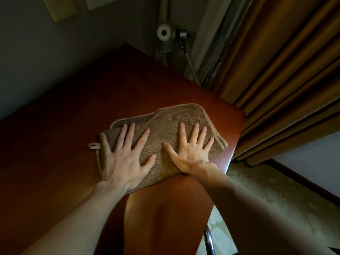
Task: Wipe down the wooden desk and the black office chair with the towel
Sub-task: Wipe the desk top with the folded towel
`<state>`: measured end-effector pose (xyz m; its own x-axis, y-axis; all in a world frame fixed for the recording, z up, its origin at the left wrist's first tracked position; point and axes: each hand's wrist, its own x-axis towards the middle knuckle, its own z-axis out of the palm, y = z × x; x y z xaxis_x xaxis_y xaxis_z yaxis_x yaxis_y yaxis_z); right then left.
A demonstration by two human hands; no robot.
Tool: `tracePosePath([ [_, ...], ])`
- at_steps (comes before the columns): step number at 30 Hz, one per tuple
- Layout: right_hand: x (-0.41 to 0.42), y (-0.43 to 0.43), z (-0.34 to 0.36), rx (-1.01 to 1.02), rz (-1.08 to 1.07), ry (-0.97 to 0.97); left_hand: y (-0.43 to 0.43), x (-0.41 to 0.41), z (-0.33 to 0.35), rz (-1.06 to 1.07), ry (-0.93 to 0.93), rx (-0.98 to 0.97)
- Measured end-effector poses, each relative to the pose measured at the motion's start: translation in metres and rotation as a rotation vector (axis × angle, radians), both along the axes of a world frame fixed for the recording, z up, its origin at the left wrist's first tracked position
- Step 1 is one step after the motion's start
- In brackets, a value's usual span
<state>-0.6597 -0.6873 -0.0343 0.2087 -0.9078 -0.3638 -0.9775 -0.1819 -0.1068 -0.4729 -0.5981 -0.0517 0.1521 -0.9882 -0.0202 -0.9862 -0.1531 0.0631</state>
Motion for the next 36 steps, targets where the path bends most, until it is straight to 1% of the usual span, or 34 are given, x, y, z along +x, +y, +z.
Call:
tracePosePath([
  [9,0.033,-0.057,-0.002,-0.037,0.033,0.009,-0.043,0.017,-0.003,0.112,0.052,-0.046],
  [17,0.064,-0.113,-0.004,-0.061,0.038,0.027,-0.097,0.038,-0.005,0.16,0.055,-0.059],
  [29,0.101,-0.167,-0.007,-0.142,0.049,0.025,-0.154,0.055,-0.002,0.242,0.074,-0.064],
  [32,0.103,-0.177,-0.009,-0.195,0.098,0.025,-0.164,0.056,-0.002,0.262,0.067,-0.064],
  [36,0.108,-0.195,-0.012,-0.232,0.277,0.03,-0.176,0.058,-0.001,0.307,0.076,-0.069],
])
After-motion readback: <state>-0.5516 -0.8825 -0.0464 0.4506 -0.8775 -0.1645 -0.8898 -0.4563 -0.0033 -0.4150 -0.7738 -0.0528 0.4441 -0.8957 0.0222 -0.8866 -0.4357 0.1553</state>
